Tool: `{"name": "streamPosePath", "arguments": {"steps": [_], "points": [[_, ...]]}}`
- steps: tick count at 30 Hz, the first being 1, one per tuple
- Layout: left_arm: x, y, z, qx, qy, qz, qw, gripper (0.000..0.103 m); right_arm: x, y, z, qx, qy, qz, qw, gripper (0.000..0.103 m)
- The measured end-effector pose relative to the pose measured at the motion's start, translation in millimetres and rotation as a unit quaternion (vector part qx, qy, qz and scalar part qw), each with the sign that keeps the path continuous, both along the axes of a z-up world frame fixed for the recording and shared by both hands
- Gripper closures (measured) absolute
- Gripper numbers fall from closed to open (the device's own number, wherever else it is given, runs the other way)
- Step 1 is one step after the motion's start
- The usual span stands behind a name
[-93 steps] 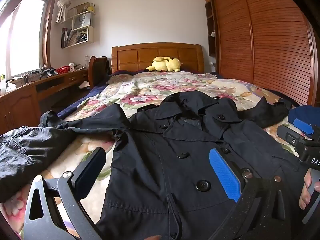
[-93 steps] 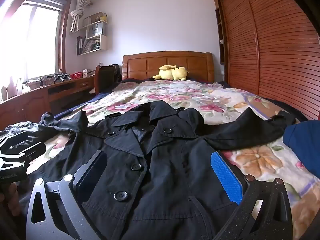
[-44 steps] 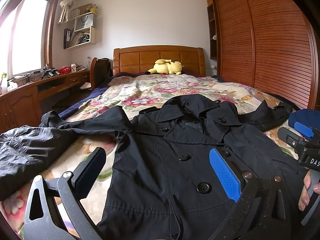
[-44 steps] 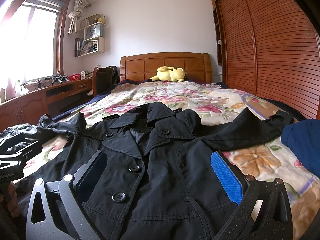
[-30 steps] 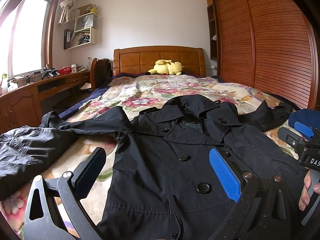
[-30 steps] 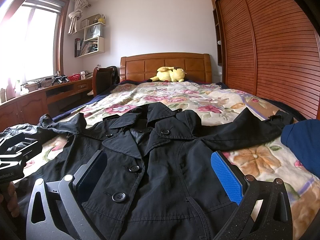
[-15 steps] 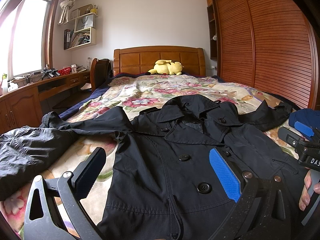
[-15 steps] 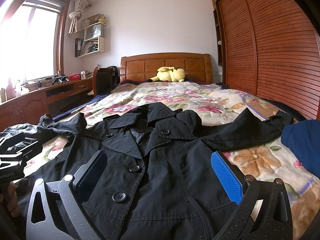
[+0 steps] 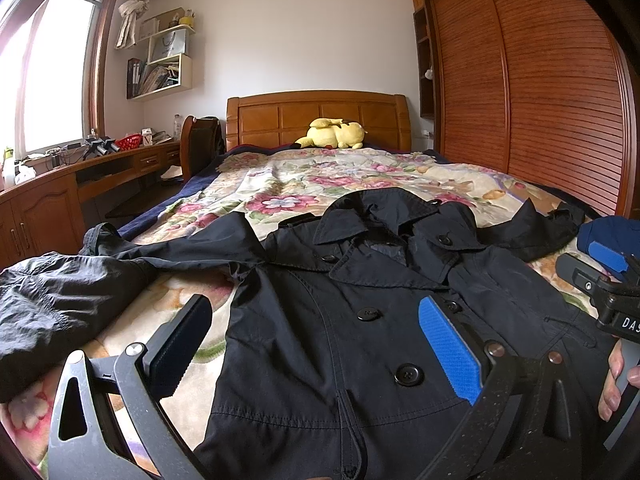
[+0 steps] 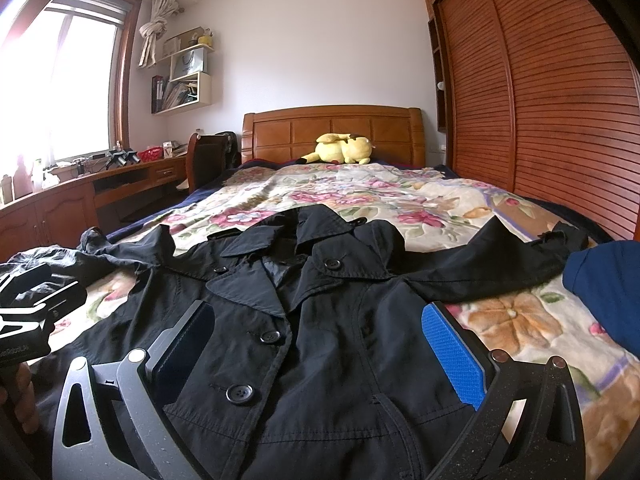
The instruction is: Fold large clothes
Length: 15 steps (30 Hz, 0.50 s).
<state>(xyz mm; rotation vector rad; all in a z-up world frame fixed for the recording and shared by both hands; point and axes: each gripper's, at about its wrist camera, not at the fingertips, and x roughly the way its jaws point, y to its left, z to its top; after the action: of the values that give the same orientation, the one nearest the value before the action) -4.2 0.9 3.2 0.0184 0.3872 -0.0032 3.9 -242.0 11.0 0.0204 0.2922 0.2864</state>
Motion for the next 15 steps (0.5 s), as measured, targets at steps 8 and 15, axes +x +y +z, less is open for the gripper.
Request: {"name": "streamPosePath", "arguments": {"steps": [8,15], "points": [[8.0,14.4,18.1,0.006,0.011,-0.005,0.9999,0.0,2.0,6.1,8.6,0.009,0.003,0.031,0.999,0.0],[21.3,31.4,23.8,0.004,0.03,-0.001,0.9995,0.0,10.5,16.7,12.9,0.007,0.005,0.05,0.999,0.0]]}}
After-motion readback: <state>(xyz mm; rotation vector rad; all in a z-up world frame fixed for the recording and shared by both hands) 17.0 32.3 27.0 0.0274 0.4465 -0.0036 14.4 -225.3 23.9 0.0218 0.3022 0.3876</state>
